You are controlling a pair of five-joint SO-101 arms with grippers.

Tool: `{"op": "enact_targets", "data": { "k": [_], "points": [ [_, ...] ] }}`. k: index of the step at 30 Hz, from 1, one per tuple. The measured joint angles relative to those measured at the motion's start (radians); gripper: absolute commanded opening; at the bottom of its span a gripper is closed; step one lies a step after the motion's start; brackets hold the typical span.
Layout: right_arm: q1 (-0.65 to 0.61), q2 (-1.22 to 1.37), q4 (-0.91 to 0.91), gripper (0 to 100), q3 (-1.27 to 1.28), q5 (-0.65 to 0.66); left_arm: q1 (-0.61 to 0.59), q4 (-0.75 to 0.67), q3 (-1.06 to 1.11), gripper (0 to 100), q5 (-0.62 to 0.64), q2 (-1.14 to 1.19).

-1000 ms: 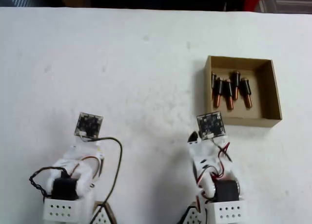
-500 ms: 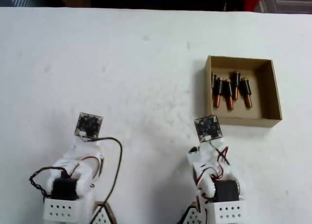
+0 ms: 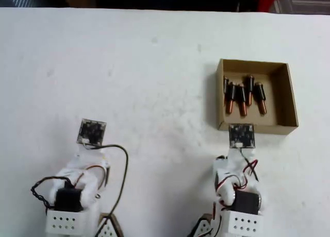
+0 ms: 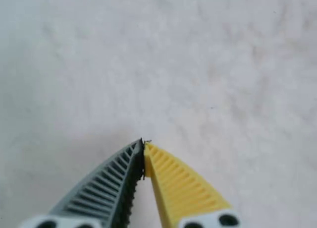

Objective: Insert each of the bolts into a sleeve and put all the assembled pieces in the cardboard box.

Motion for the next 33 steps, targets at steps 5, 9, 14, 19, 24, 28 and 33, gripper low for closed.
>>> {"op": "enact_targets", "data": {
  "k": [5,9,14,19,24,28,33],
  "points": [
    [0.011,0.0,0.0,1.7,0.0,-0.068,-0.049,0.0,0.0,2,0.002,0.0],
    [0.008,0.0,0.0,1.9,0.0,-0.052,-0.095,0.0,0.0,2,0.002,0.0],
    [0.008,0.0,0.0,1.9,0.0,-0.049,-0.127,0.0,0.0,2,0.002,0.0],
    [0.008,0.0,0.0,1.9,0.0,-0.049,-0.129,0.0,0.0,2,0.002,0.0],
    [0.008,0.0,0.0,1.9,0.0,-0.049,-0.129,0.0,0.0,2,0.002,0.0],
    [0.008,0.0,0.0,1.9,0.0,-0.049,-0.129,0.0,0.0,2,0.002,0.0],
    [0.008,0.0,0.0,1.9,0.0,-0.049,-0.129,0.0,0.0,2,0.002,0.0]
  ]
}}
